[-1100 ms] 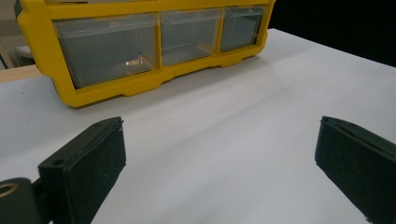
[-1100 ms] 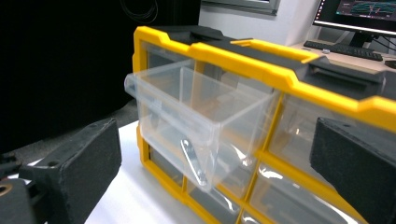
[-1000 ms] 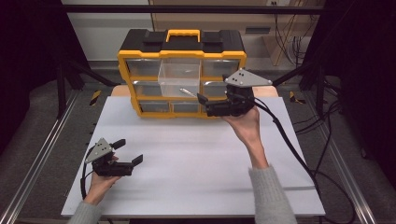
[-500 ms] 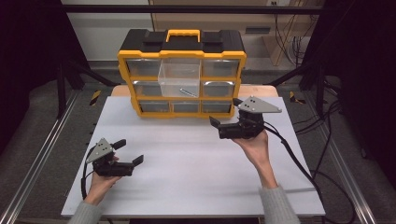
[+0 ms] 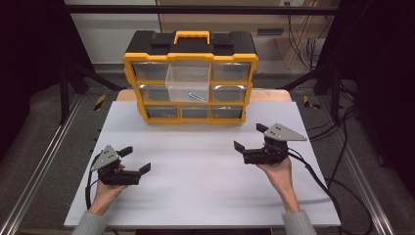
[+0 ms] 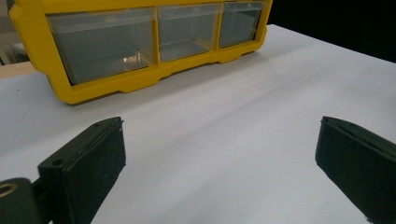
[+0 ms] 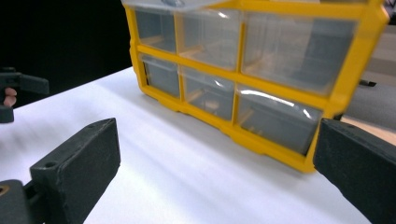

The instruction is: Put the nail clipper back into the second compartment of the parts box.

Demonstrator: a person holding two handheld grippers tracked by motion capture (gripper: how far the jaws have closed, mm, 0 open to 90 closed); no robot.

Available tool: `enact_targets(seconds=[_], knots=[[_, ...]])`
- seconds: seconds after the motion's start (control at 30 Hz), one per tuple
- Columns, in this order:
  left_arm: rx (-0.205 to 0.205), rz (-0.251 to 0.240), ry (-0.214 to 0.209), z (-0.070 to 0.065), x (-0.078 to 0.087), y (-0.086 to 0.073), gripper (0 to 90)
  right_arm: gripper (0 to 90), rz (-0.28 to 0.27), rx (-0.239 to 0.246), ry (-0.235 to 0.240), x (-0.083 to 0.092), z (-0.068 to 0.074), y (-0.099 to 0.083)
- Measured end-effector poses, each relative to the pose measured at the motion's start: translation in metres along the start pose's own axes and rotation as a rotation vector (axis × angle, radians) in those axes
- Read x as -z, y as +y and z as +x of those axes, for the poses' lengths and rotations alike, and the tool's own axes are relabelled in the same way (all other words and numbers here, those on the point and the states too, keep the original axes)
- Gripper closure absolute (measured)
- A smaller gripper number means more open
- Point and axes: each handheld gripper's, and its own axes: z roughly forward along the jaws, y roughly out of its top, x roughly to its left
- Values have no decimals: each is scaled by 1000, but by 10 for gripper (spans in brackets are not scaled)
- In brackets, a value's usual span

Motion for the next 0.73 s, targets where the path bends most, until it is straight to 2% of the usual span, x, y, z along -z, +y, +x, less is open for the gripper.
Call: enact_targets(seconds=[0.03,0.13,0.33,0.47,0.67,0.73], knots=[[-3,2,-1,0,0,0,18,14,-1,-11,-1,3,-3,-10],[-2,1,-1,0,0,0,18,14,8,-18,-5,8,-7,-26],[-3,2,-1,-1,-1,0,17,10,19,2,-2,16,-13,-52],[-3,2,-3,-1,-1,0,17,10,15,-28,6,22,-17,-70],[-7,12,-2,-2,-2,-1,17,7,49,-11,-6,26,-22,-87],[-8,13,-2,-2,-3,-1,17,7,56,-24,-12,27,-24,-89]])
